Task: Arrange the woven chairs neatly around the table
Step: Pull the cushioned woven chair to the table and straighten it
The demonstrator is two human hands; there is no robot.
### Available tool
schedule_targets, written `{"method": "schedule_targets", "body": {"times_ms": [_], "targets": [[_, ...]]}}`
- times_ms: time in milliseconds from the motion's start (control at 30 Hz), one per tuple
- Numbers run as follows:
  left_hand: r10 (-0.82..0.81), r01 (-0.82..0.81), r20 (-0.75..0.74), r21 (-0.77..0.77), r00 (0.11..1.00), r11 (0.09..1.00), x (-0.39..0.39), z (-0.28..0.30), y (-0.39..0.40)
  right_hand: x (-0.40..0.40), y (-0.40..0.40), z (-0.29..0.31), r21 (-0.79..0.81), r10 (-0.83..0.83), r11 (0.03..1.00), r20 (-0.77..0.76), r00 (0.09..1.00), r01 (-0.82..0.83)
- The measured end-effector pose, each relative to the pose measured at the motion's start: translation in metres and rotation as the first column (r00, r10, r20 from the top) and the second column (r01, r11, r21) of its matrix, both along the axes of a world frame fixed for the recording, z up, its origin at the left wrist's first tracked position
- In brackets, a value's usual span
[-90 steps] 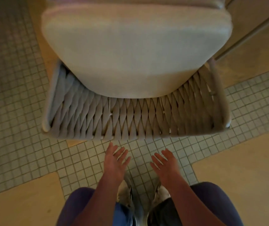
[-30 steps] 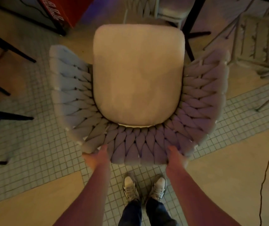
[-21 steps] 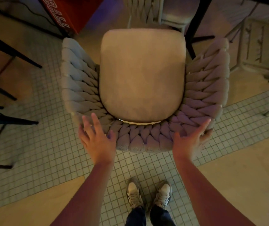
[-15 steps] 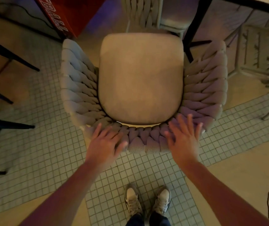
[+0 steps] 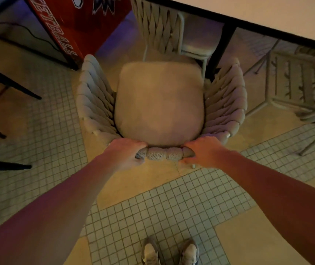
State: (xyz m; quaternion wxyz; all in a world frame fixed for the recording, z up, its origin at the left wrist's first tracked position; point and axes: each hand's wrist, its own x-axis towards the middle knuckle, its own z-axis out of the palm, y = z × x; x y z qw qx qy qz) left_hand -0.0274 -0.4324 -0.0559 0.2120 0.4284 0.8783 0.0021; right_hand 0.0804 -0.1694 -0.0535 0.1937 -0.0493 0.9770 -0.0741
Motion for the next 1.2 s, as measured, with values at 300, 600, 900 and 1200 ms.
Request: {"method": "schedule_targets", "body": {"times_ms": [300, 600, 900, 1200], "targets": [[-0.005, 0.05, 0.215, -0.202, 0.977, 0.978, -0.02, -0.015, 0.043, -0.031, -0.018, 0.014, -0.045, 0.035, 0.999, 0.248, 0.968, -0.024], [-0.093, 0.129, 0.179, -0.199, 0.979, 0.972, -0.015, -0.054, 0.034, -0.026, -0.027, 0.011, -0.088, 0.05, 0.996, 0.324, 0.945, -0.023], [-0.36, 0.378, 0.121, -0.199, 0.925, 0.904, 0.017, -0.006, 0.04, 0.024, -0.046, 0.012, -0.105, -0.102, 0.984, 0.346, 0.933, 0.147], [-0.386, 0.423, 0.193, -0.216, 0.902, 0.88, 0.041, 0.015, 0.046, 0.065, -0.054, 0.013, -0.104, -0.227, 0.953, 0.371, 0.9, 0.283]]}}
